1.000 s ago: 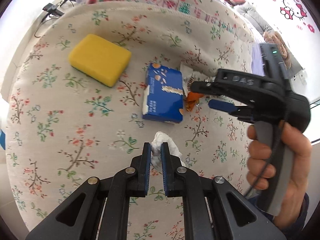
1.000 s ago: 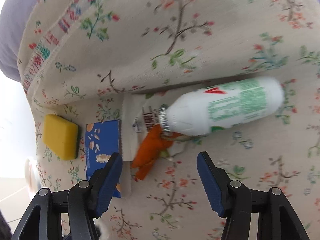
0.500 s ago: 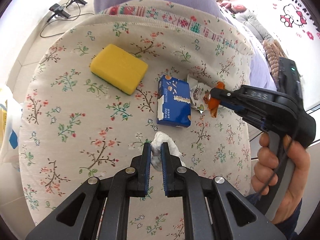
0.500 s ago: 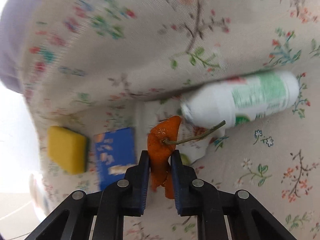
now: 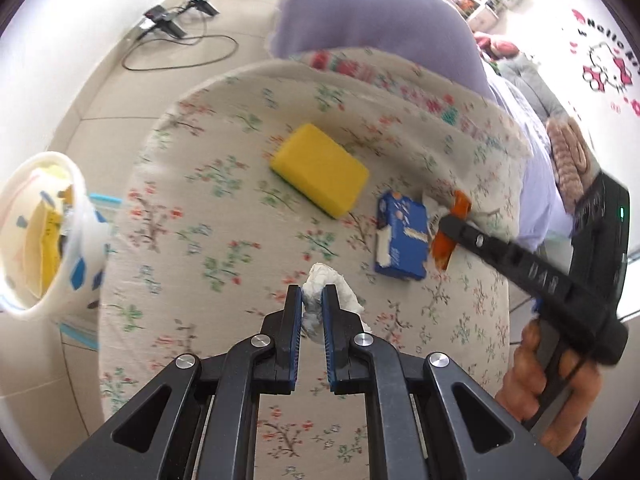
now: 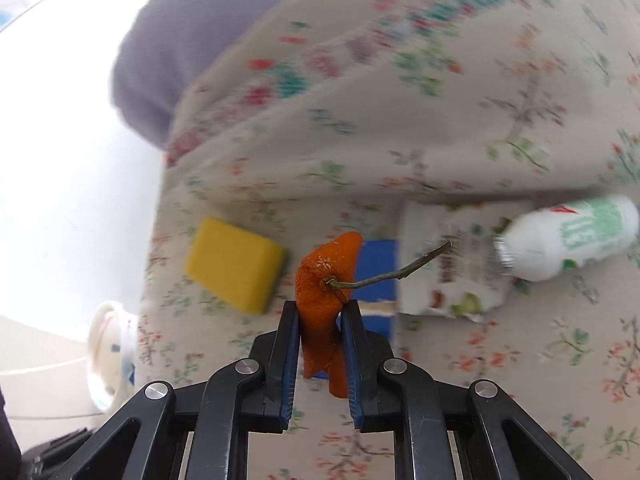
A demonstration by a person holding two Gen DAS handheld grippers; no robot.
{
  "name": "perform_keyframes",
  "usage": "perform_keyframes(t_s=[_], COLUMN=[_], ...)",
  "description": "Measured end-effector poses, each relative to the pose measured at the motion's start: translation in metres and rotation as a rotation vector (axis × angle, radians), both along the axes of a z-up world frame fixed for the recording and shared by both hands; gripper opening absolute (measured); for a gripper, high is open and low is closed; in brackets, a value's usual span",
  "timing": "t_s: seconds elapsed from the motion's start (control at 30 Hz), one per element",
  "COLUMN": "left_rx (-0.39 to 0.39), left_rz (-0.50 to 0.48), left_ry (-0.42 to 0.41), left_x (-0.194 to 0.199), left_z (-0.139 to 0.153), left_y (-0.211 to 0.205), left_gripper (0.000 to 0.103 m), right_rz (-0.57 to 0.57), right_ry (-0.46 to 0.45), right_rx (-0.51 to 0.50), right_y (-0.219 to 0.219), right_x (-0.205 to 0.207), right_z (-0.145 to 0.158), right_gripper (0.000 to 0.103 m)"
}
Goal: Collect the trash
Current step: 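Carry tissue and orange peel over the bucket and open both tools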
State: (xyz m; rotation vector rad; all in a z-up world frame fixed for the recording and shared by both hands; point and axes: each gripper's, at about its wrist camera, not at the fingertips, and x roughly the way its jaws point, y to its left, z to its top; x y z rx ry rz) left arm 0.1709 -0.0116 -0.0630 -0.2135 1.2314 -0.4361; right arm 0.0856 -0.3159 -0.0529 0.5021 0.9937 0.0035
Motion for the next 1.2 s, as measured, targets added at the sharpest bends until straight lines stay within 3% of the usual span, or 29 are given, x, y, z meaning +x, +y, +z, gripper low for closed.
perform_keyframes(t_s=[0.23, 0.4, 0.67, 0.93, 1.13, 1.2], left_rx=[0.006, -0.002, 0.004, 0.018, -0.019, -0.025], left_rz=[0.088, 0.264, 0.508, 0.537, 0.574, 0.619], left_ry=[0.003, 0.000, 0.060, 0.102, 0.127, 0.152], left_x=[0.016, 0.040, 0.048, 0.049, 0.051, 0.052], left_z=[0.007, 0.018, 0.006, -0.010, -0.015, -0.019], left_y=[0.041, 0.113, 0.220, 0.240, 0.244, 0.252], left_gripper=[0.011, 0.011, 0.011, 0.011, 0.012, 0.023], right_rz=[0.150, 0.233, 0.329, 0.435, 0.484, 0.498], right_ry=[-0.024, -0.049, -0.050, -0.050, -0.056, -0.042], right_rx=[-0.068, -0.081, -0.079, -0.015, 0.051, 0.057], right_y=[0.054, 0.084, 0.144, 0.215, 0.278, 0.296], right_x=[0.004, 0.010, 0.025, 0.037, 0.054, 0.062], right_z=[0.002, 0.004, -0.007, -0.019, -0.025, -0.032], right_gripper=[0.018, 0.018, 0.018, 0.018, 0.019, 0.019])
